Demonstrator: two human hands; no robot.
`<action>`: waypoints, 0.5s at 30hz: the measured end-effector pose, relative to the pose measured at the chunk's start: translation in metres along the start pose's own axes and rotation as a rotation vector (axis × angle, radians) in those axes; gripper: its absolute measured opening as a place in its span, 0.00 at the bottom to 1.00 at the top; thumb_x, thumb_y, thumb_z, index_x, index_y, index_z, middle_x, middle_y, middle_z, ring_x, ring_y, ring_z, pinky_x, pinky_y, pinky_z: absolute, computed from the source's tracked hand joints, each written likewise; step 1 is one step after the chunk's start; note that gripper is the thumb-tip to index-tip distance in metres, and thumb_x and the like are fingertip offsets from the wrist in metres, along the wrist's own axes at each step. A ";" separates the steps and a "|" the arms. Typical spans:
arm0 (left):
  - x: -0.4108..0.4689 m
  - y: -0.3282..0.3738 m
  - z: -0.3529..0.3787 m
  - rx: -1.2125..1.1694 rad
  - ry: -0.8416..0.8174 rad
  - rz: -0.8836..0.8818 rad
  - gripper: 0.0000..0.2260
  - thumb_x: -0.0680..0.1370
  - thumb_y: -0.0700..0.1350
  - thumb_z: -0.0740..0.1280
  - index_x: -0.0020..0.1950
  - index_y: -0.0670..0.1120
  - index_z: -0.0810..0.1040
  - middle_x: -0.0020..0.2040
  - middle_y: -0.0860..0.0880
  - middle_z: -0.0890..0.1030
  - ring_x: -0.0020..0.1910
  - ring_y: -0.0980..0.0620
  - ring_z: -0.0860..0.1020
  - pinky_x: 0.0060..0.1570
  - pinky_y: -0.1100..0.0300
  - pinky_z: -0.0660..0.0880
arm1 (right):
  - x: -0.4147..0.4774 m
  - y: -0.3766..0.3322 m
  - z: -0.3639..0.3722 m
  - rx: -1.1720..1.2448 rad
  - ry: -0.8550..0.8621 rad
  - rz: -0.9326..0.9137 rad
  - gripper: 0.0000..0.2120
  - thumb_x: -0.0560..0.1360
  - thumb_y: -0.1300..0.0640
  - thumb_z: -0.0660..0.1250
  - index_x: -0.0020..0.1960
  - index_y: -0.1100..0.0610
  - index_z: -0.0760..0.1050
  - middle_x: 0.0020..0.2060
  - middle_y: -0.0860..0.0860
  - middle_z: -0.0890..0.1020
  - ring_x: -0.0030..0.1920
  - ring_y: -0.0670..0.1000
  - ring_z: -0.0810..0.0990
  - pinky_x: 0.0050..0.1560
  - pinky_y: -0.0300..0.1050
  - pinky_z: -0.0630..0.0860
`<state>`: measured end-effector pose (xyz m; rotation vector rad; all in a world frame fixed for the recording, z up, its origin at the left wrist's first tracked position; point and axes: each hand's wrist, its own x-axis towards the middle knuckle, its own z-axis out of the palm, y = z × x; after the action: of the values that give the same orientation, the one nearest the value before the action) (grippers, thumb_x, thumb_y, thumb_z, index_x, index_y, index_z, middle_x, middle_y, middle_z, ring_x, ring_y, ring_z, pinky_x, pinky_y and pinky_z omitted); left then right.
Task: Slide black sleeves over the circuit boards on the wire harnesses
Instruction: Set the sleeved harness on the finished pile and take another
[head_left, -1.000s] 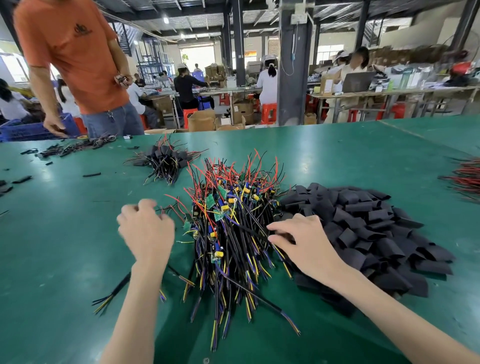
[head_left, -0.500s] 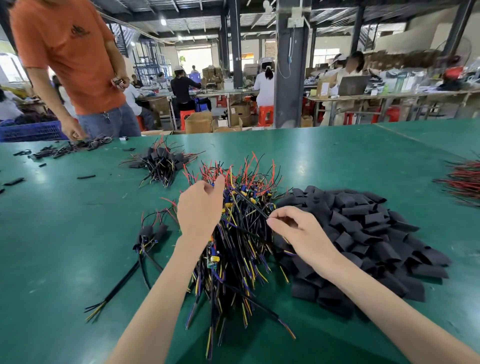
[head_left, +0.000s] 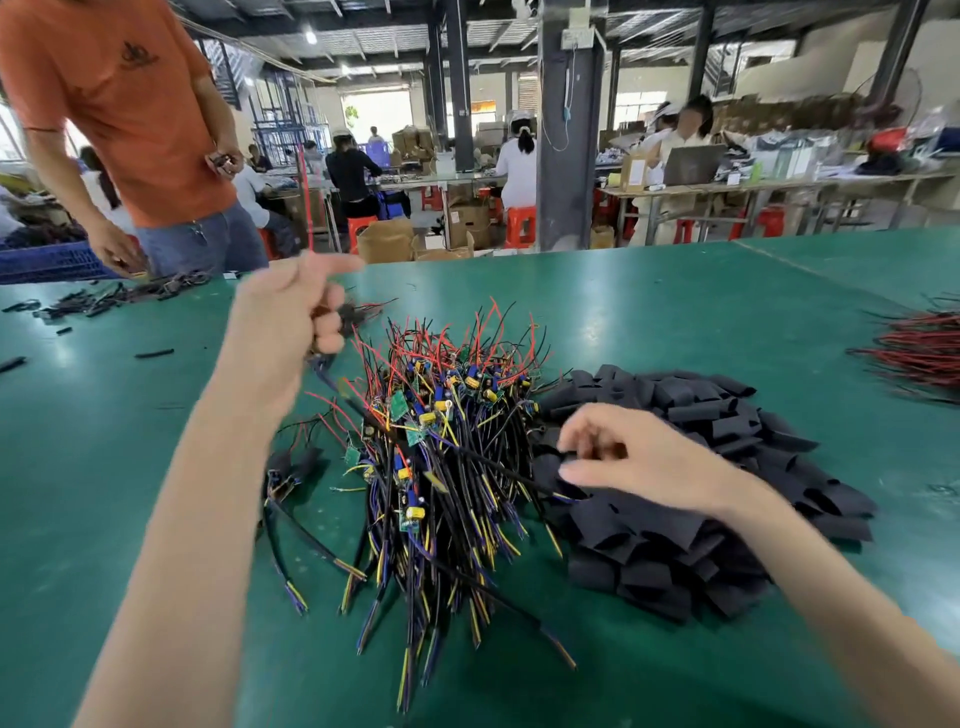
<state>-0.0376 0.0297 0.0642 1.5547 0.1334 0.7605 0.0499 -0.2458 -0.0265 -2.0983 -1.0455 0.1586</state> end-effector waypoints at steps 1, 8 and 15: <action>0.001 0.009 -0.007 0.078 0.001 0.094 0.14 0.83 0.43 0.54 0.48 0.48 0.79 0.30 0.53 0.68 0.23 0.60 0.61 0.20 0.70 0.58 | -0.004 0.006 -0.010 -0.027 -0.112 0.054 0.10 0.68 0.53 0.75 0.46 0.50 0.76 0.41 0.47 0.78 0.34 0.40 0.70 0.39 0.32 0.68; -0.012 0.015 0.002 1.052 -0.039 0.663 0.10 0.80 0.46 0.58 0.58 0.54 0.75 0.32 0.56 0.80 0.32 0.58 0.77 0.39 0.58 0.75 | -0.009 0.025 0.000 -0.314 -0.319 0.143 0.23 0.65 0.43 0.75 0.56 0.46 0.73 0.47 0.44 0.74 0.39 0.35 0.71 0.39 0.29 0.66; -0.057 -0.085 0.042 1.162 -0.314 0.501 0.15 0.78 0.35 0.61 0.62 0.49 0.75 0.51 0.53 0.80 0.53 0.50 0.75 0.51 0.50 0.75 | -0.006 0.034 -0.002 -0.362 -0.290 0.147 0.21 0.72 0.61 0.66 0.60 0.42 0.73 0.50 0.51 0.69 0.39 0.40 0.69 0.43 0.36 0.64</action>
<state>-0.0293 -0.0217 -0.0333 2.8652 -0.0792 0.8550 0.0686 -0.2633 -0.0501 -2.5377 -1.1557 0.3796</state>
